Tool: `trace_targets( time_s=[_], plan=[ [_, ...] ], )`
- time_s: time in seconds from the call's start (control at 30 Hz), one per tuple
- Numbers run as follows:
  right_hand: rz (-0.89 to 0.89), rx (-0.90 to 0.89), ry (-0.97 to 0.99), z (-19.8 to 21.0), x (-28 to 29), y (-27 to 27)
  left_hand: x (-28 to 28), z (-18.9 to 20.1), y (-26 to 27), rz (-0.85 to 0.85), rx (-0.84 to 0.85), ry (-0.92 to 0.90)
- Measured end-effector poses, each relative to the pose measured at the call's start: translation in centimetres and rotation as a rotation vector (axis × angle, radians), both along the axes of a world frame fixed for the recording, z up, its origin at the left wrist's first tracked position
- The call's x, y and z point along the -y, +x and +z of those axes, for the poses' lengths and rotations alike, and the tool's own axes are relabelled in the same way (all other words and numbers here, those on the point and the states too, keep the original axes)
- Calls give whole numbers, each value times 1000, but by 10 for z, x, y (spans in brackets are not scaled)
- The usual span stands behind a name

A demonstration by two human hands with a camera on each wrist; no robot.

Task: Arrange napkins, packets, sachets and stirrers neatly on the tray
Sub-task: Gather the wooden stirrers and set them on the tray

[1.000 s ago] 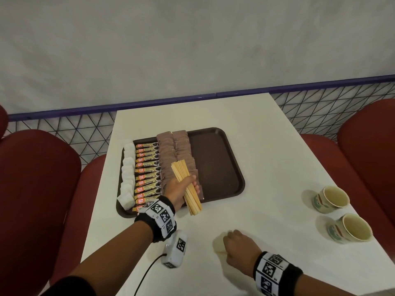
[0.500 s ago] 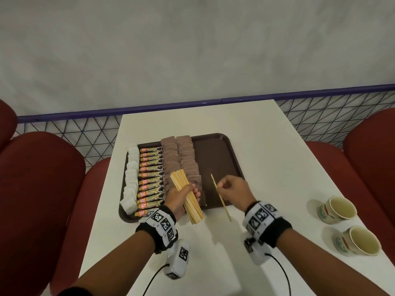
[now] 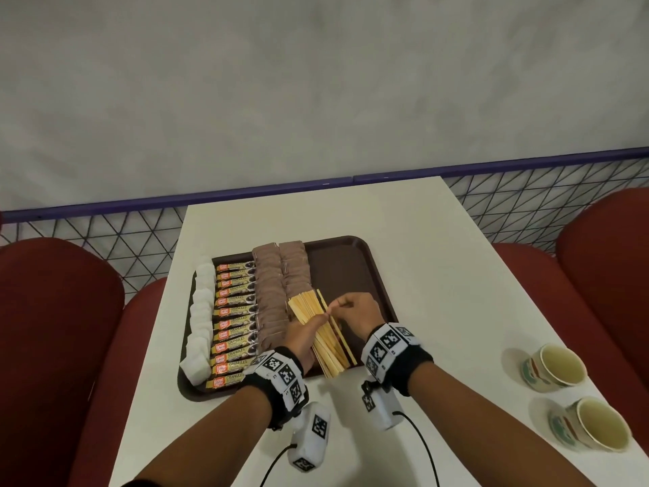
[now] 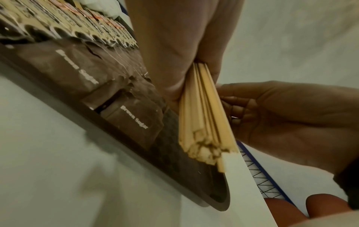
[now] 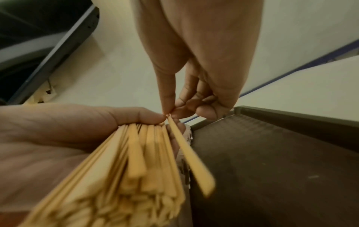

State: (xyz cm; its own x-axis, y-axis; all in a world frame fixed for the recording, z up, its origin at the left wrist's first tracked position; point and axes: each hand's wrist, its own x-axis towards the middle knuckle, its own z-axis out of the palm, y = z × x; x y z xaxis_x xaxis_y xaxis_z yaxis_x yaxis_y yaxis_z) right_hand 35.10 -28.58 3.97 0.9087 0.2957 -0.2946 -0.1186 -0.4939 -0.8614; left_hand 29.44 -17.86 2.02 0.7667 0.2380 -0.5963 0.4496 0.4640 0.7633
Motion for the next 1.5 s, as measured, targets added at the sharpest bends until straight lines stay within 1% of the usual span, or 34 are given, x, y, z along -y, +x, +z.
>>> trace_targets(
  time_s=[0.13,0.23,0.33,0.4,0.43,0.5,0.53,0.63,0.77,0.9,1.03,1.17,1.33,1.5],
  plan=[
    [13,-39,14,-7,9,16,7,-6,20,-1,-35,71],
    [-9,-88,46,-12,18,28,12,-5,39,-62,-78,123],
    [-58,-177,82,-20,28,39,17,-8,61,-125,-139,238],
    [-86,-209,63,-26,34,45,19,-21,78,-167,-167,346],
    [-98,-213,43,-28,36,47,21,-20,85,-195,-183,397],
    [-117,-178,-11,-31,39,51,26,-12,93,-258,-208,476],
    [-127,-133,-52,-33,41,53,29,-9,98,-296,-219,507],
    [-164,-9,-190,-36,45,59,37,-14,111,-411,-266,604],
    [-184,-18,-254,-37,51,68,46,-19,122,-478,-285,685],
    [-155,-14,-316,-38,50,71,51,-23,129,-504,-302,719],
    [-79,10,-358,-36,50,71,52,-23,132,-508,-308,710],
    [-48,26,-383,-31,49,71,51,-21,130,-507,-307,703],
    [-38,9,-356,-28,45,68,45,-21,128,-497,-321,712],
    [36,21,-341,-26,35,64,36,-22,125,-477,-308,712]
  ],
)
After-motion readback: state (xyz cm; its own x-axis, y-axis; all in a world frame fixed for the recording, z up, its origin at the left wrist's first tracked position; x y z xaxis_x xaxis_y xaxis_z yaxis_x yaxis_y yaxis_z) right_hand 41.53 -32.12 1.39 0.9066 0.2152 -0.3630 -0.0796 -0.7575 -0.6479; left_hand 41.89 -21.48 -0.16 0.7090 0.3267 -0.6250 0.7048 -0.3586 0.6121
